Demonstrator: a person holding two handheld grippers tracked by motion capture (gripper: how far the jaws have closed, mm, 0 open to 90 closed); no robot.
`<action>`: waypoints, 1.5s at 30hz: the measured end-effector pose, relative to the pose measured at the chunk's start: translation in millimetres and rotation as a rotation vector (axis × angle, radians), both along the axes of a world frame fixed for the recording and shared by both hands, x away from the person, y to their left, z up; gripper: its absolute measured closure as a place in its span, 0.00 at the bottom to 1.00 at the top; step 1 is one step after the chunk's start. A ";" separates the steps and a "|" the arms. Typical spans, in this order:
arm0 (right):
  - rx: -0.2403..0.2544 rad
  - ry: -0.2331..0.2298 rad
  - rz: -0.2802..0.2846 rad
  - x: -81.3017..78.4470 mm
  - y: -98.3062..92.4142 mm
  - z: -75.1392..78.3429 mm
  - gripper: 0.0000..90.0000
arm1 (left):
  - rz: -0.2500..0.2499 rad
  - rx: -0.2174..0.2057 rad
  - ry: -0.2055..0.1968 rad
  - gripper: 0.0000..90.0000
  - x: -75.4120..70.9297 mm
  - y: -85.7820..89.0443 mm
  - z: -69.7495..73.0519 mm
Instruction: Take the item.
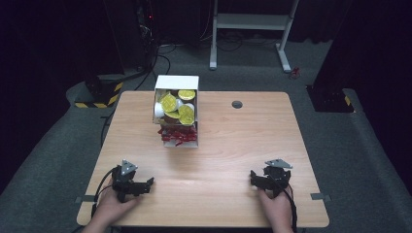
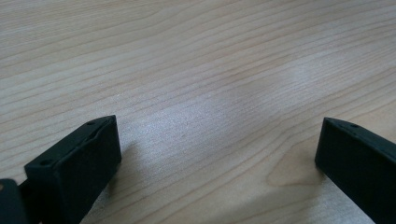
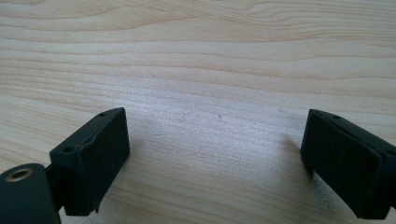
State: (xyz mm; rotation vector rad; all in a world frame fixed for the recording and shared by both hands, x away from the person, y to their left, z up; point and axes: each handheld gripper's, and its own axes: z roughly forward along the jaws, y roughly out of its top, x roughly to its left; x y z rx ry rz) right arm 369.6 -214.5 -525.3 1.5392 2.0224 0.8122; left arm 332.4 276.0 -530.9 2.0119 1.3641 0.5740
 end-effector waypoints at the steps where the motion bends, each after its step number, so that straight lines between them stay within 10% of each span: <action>1: 0.000 0.000 0.000 0.0 0.0 0.0 0.09 | 0.000 0.000 0.000 0.01 0.0 0.0 0.0; 45: 0.027 -0.018 0.060 -4.6 -4.9 4.6 0.19 | -0.005 -0.003 -0.001 0.01 -0.5 0.5 -0.2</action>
